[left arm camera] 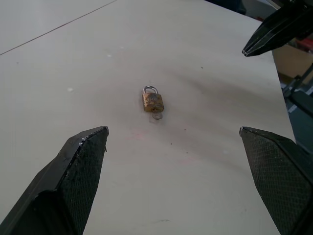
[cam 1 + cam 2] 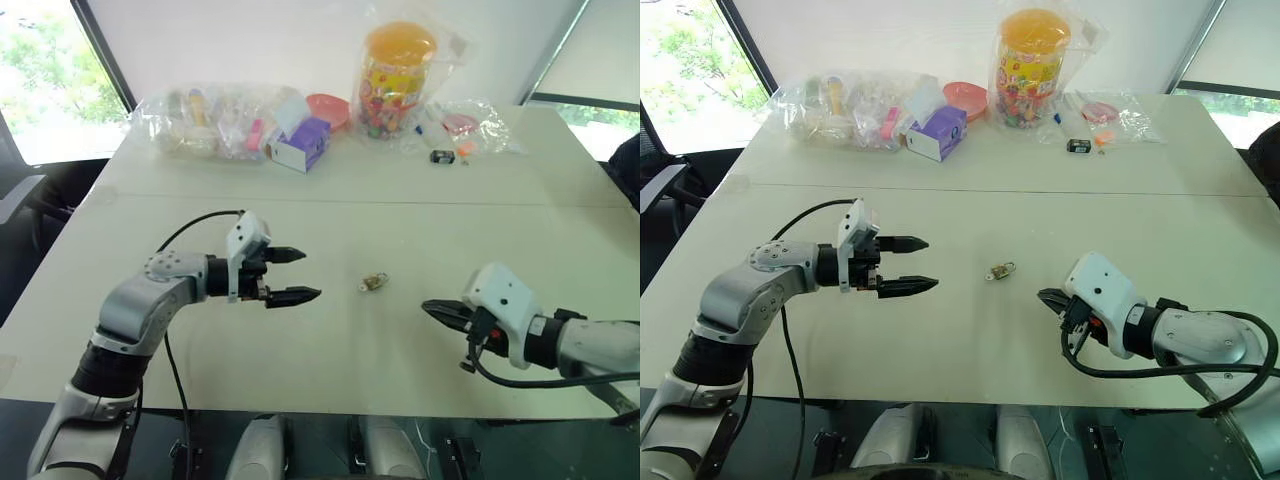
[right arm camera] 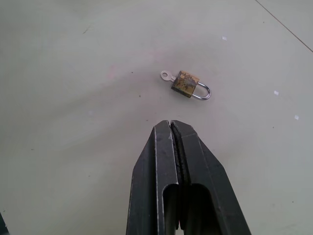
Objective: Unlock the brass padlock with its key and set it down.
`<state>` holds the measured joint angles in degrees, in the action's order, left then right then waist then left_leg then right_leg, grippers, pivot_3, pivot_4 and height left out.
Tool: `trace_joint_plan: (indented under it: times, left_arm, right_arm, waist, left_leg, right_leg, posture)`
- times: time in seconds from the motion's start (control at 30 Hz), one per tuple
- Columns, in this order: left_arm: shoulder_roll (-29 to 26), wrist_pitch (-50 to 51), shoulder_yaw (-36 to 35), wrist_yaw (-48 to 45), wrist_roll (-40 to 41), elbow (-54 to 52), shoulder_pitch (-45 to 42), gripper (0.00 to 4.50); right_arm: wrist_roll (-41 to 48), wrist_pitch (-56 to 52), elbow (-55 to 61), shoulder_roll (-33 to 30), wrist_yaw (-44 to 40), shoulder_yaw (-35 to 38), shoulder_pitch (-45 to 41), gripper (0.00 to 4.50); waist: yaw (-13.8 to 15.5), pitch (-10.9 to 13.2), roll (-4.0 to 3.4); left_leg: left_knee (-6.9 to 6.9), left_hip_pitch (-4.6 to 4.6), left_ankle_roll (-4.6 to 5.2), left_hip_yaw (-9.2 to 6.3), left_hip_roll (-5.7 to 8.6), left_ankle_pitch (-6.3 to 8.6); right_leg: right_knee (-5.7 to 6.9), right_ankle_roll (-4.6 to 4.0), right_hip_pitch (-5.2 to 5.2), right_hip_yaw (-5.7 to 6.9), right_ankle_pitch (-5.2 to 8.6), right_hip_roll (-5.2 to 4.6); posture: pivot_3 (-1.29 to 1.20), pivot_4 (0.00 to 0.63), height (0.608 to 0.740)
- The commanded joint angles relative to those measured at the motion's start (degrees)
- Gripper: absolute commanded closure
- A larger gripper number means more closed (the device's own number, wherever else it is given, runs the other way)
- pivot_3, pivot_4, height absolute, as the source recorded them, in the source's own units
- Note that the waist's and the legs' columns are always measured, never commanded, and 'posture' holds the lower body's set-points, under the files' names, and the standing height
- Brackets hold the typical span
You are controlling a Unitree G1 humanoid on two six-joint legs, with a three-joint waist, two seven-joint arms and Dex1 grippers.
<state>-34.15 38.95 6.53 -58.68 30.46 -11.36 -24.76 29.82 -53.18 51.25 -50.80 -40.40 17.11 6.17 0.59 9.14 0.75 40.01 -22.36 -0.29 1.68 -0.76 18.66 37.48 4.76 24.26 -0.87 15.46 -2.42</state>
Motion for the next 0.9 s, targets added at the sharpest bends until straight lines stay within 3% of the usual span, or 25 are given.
trace_joint_plan:
  times: [0.03, 0.1, 0.23, 0.9]
  left_arm:
    - [0.07, -1.49, 0.39, -1.04, -0.32, -0.01, -1.37, 0.03]
    - [-0.31, -4.78, 1.83, -1.43, -3.00, 0.70, -0.48, 0.03]
    - [0.24, -0.89, 0.73, -1.50, 0.39, -0.62, -0.79, 0.03]
    - [1.90, -3.77, 2.14, -0.11, -2.76, 1.23, -1.57, 0.03]
  right_arm:
    - [0.75, 0.93, 0.18, -1.61, -0.52, 1.35, -1.68, 4.50]
    - [0.27, 1.43, -0.30, -2.01, -0.40, 0.52, -2.06, 4.50]
    - [0.97, 1.44, -0.86, -2.46, -0.36, -0.02, -3.48, 4.50]
    - [-5.24, 12.40, -13.41, -5.84, -6.55, -10.79, -10.44, 4.50]
  waist:
    - [-0.01, 0.00, 0.00]
    - [0.00, 0.00, 0.00]
    - [0.00, 0.00, 0.00]
    - [0.00, 0.00, 0.00]
  left_leg:
    - [0.00, 0.00, 0.00, 0.00, 0.00, 0.00]
    - [0.00, 0.00, 0.00, 0.00, 0.00, 0.00]
    - [0.00, 0.00, 0.00, 0.00, -0.01, 0.00]
    - [0.02, 0.00, 0.00, 0.01, -0.02, 0.00]
  right_leg:
    - [0.00, 0.00, 0.00, 0.00, 0.00, 0.00]
    - [0.00, 0.00, 0.00, 0.00, 0.00, 0.00]
    - [0.00, 0.00, 0.00, 0.00, 0.00, 0.00]
    - [0.01, 0.00, 0.00, 0.00, 0.00, -0.03]
  posture:
    - [0.00, 0.150, 0.735]
    - [0.00, 0.150, 0.735]
    - [0.00, 0.150, 0.735]
    - [0.00, 0.150, 0.735]
